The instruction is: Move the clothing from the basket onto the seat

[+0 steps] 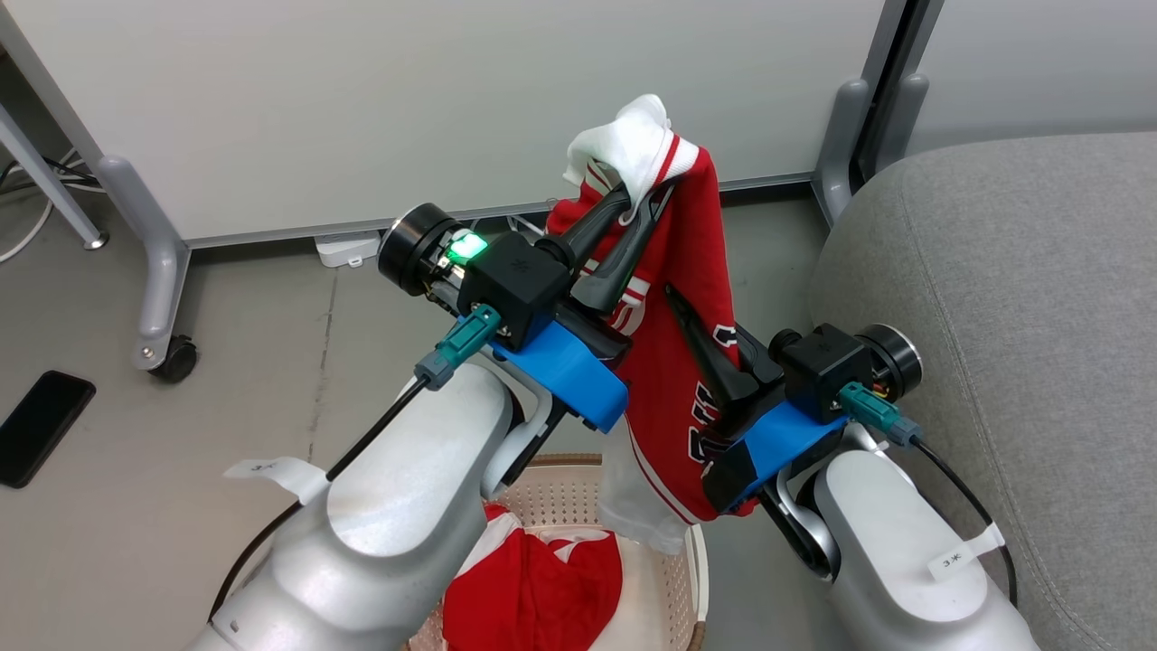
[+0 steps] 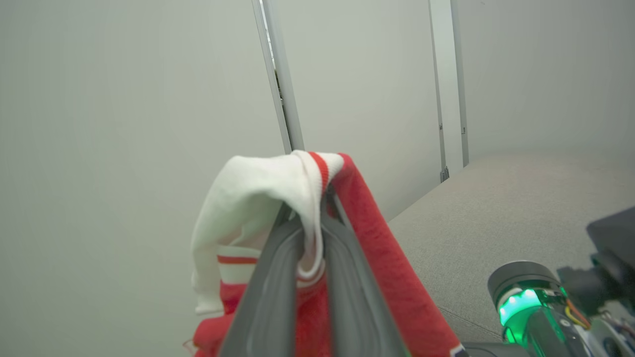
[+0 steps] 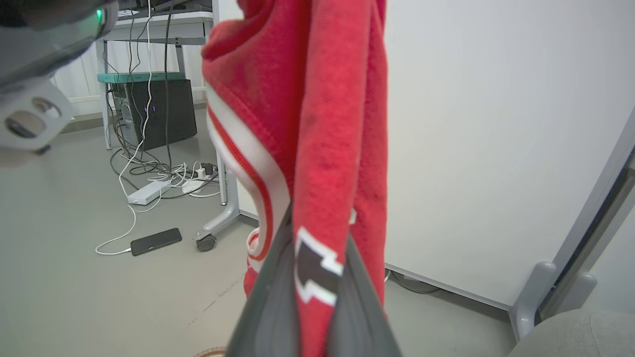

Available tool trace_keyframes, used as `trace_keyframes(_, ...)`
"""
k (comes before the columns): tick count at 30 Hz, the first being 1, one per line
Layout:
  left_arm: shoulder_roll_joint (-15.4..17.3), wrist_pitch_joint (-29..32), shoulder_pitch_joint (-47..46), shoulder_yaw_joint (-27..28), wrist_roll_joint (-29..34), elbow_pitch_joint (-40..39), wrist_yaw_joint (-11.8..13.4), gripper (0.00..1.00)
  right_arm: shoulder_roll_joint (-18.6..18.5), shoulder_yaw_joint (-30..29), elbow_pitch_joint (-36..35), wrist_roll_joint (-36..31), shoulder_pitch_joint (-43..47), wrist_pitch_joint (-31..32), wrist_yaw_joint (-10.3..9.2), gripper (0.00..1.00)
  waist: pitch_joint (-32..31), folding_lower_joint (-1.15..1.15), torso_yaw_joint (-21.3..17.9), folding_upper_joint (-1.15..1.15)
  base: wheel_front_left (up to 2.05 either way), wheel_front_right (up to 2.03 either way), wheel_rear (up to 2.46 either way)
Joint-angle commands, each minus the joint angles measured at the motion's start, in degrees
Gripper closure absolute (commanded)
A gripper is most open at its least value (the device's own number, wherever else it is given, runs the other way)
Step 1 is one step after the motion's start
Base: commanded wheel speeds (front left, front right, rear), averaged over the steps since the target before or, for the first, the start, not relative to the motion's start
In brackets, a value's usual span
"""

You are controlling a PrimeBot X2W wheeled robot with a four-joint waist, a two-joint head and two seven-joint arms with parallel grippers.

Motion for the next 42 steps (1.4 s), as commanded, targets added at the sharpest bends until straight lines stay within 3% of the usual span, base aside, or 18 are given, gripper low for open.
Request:
trace_keyframes(1, -0.06, -0.25, -0.07, 0.18, 0.28, 0.06, -0.12, 1.00, -0.17, 0.10, -0.38, 0.24, 0.13, -0.22, 0.03, 1.00, 0.00, 0.00, -0.07, 0.00, 0.00, 0.00, 0.00)
trace_keyframes(16, 0.16, -0.29, 0.00, 0.55, 1.26, -0.23, 0.12, 1.00, -0.17, 0.17, -1.12, 0.87, 0.33, -0.22, 0.03, 1.00, 0.19, 0.00, -0.36, 0.00, 0.00, 0.00, 0.00)
trace_keyframes(17, 0.16, -0.29, 0.05, 0.52, 1.36, -0.25, 0.24, 0.92, -0.17, 0.15, -1.17, 0.94, 0.41, -0.22, 0.03, 1.00, 0.13, 0.00, -0.36, 0.00, 0.00, 0.00, 0.00)
trace_keyframes(18, 0.14, -0.29, 0.15, 0.64, 1.45, -0.35, 0.42, 0.51, -0.17, 0.16, -1.23, 1.07, 0.51, -0.22, 0.03, 1.00, 0.09, 0.00, -0.37, 0.00, 0.00, 0.00, 0.00)
trace_keyframes(19, 0.10, -0.29, 0.28, 0.79, 1.57, -0.45, 0.62, 0.00, -0.17, 0.17, -1.31, 1.02, 0.63, -0.22, 0.03, 1.00, 0.05, 0.00, -0.36, 0.00, 0.00, 0.00, 0.00)
trace_keyframes(33, 0.42, -0.29, 1.57, 1.42, 2.33, -0.09, 0.89, 0.00, -0.17, -1.04, -3.19, 2.13, 2.25, -0.23, 0.03, 1.00, -0.42, 0.00, -0.56, 0.00, 0.00, 0.00, 0.00)
trace_keyframes(42, 1.48, -0.28, 4.15, 1.64, 2.21, 0.41, 1.04, 0.00, -0.17, -5.64, -7.50, 1.74, 4.30, -0.22, 0.03, 1.00, -0.62, 0.00, -2.25, 0.00, 0.00, 0.00, 0.00)
